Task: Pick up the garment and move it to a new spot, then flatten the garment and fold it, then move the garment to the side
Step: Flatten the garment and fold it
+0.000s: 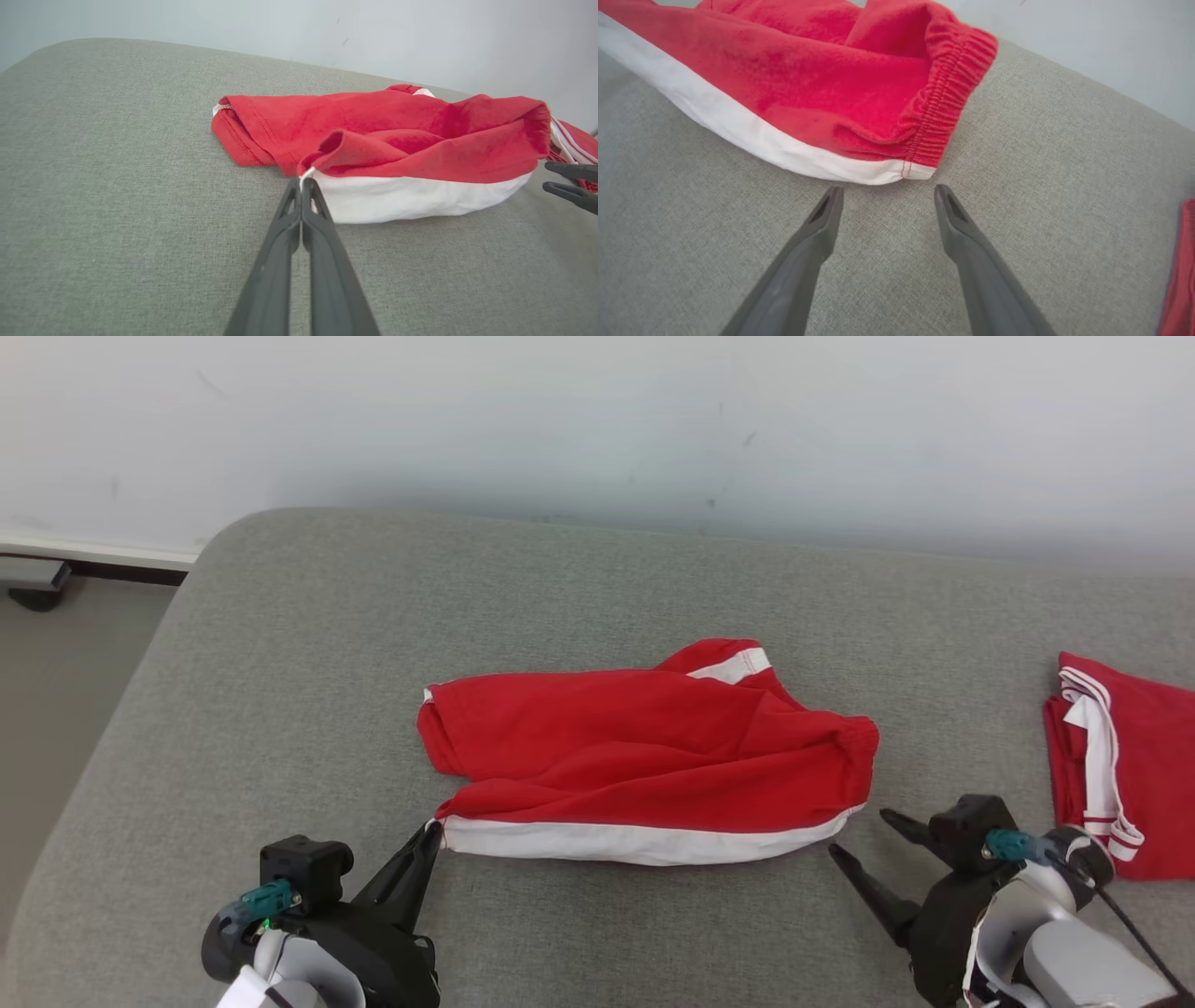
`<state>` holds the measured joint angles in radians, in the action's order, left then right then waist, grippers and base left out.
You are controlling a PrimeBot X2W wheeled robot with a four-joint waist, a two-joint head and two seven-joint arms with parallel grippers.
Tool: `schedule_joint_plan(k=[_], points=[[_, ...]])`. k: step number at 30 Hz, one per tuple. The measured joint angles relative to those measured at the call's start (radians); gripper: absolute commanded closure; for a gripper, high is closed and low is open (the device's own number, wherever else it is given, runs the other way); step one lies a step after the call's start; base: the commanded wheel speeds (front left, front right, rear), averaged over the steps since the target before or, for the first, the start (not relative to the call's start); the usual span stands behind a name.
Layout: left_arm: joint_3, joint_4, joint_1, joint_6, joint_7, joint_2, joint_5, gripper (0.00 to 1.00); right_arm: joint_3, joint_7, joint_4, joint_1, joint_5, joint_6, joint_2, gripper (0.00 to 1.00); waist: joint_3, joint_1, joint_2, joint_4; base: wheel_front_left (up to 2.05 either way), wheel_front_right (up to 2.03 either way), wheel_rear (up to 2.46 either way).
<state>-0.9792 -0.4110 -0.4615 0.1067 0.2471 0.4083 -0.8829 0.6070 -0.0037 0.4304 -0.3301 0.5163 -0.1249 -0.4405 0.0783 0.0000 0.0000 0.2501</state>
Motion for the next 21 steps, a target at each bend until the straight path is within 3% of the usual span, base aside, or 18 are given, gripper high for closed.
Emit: schedule_joint_plan(k=[21], points=[[0.009, 0.003, -0.008, 0.008, 0.000, -0.024, 0.014, 1.00, 0.022, 0.075, 0.106, -0.090, -0.024, 0.000, 0.009, 0.00, 0.037, 0.0000, 0.0000, 0.057, 0.00, 0.00, 0.00]])
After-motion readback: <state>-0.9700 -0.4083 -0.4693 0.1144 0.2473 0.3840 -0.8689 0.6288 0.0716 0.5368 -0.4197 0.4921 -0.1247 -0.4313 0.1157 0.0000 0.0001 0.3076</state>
